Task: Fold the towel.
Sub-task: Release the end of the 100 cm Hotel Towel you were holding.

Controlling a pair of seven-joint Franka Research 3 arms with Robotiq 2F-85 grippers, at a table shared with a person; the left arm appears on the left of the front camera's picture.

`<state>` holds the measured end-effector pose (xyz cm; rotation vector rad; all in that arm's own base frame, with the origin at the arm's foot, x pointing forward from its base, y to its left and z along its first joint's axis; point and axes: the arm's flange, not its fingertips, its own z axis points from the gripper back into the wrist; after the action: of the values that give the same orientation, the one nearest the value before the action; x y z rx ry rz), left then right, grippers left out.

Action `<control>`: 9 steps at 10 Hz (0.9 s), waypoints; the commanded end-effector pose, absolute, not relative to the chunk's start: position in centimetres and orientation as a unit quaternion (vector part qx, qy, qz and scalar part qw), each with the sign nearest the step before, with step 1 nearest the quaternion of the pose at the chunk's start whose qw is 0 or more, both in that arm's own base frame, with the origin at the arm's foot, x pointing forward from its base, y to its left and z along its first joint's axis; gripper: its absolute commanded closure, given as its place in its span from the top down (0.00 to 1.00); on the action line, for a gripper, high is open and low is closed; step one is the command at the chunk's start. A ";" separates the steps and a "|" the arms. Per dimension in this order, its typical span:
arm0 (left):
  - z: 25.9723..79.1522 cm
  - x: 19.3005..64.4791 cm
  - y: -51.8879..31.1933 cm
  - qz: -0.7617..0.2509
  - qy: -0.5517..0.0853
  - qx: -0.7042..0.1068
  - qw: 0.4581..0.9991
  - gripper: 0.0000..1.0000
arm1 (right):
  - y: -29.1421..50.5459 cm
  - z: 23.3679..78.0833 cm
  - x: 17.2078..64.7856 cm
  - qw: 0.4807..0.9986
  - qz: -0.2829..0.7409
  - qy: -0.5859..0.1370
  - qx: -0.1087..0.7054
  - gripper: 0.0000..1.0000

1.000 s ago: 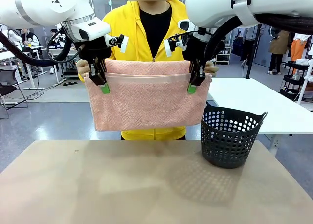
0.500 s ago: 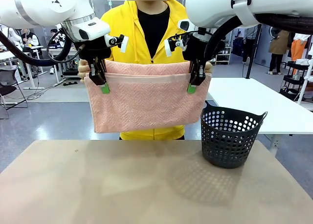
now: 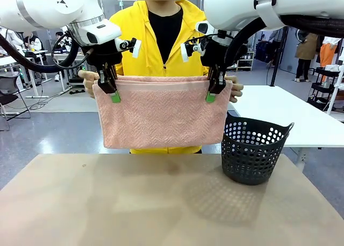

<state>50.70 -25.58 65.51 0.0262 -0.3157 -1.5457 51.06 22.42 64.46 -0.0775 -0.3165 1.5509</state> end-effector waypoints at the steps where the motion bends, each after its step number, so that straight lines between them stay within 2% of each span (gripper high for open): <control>1: 65.7 50.7 -25.4 -0.695 -0.143 0.015 0.705 0.00 | 22.1 64.8 51.0 0.699 0.700 -0.142 -0.037 0.00; 9: 65.7 50.7 -25.4 -0.695 -0.143 0.015 0.705 0.00 | 22.1 64.8 51.0 0.699 0.700 -0.142 -0.037 0.00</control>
<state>50.67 -25.62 65.52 0.0261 -0.3159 -1.5466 50.94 22.44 64.57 -0.0773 -0.3152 1.5522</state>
